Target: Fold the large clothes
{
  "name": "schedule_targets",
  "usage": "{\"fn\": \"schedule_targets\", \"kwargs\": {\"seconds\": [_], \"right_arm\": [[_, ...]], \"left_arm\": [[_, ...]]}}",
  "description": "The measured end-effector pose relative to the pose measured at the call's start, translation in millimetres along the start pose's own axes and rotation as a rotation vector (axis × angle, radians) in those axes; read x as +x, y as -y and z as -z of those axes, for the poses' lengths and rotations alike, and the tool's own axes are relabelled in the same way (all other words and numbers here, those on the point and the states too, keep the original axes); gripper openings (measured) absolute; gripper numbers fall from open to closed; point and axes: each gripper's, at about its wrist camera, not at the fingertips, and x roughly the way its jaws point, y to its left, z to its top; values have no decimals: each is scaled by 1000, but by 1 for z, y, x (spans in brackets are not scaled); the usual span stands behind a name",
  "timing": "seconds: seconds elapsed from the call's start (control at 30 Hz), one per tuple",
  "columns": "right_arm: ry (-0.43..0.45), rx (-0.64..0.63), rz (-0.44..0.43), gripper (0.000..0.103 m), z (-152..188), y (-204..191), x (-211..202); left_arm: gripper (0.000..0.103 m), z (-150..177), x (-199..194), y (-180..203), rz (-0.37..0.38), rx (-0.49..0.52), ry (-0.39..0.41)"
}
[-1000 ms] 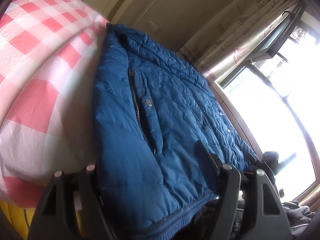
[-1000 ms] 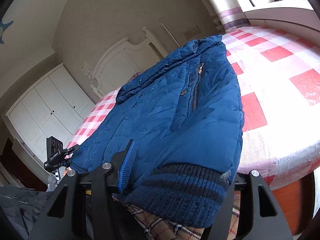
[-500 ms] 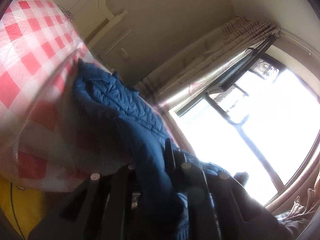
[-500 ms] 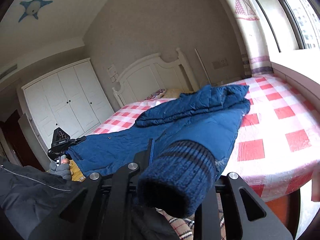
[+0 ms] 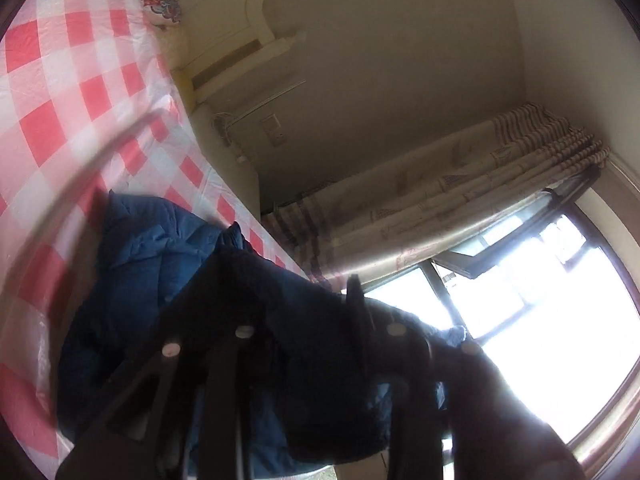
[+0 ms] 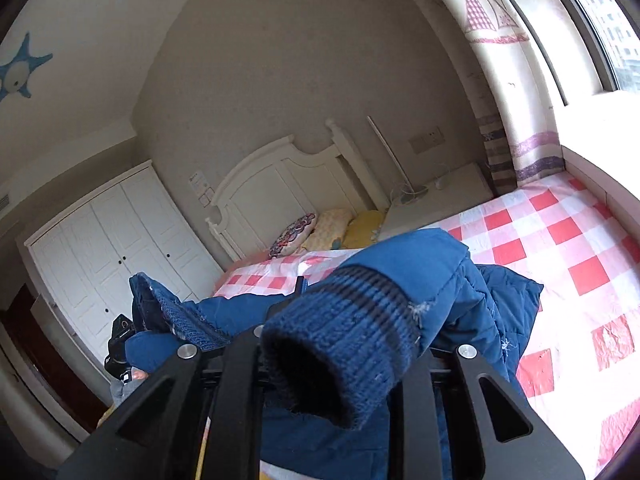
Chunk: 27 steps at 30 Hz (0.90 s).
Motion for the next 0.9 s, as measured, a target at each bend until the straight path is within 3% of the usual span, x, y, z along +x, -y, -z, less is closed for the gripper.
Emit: {"fn": "schedule_targets", "kwargs": {"seconds": [0.13,0.17,0.23,0.33,0.4,0.53,0.63,0.67,0.73,0.83,0.9], "right_arm": [[-114,187,133,25,-15,70,96],[-145,250,157,25,-11,91,115],[-176,379,203,26,5,131,139],[-150,518,127,28,23,164,146],[-129,532,61,37,23,168,141],[-15,516,-126,97,14,160,118],[87,441,-203,97,-5,147,90],[107,382,-160,97,-12,141,83],[64,244,-4,97,-25,131,82],[-90,73,221,97,-31,126,109],[-206,-9,326,94,-27,132,134]], "left_arm": [[32,-35,80,-58,-185,-131,-32],[39,-39,97,-75,-231,-169,-52],[44,-41,118,-106,-256,-231,-83],[52,-44,121,-111,-218,-200,-82],[66,-43,117,-105,-169,-165,-89],[88,-45,89,-89,-13,-155,-41],[94,-58,60,-68,26,-90,43],[96,-63,53,-62,-13,-63,70],[97,-71,50,-54,-136,3,76],[97,-74,75,-60,-322,73,-46],[96,-71,96,-70,-447,126,-123]]}}
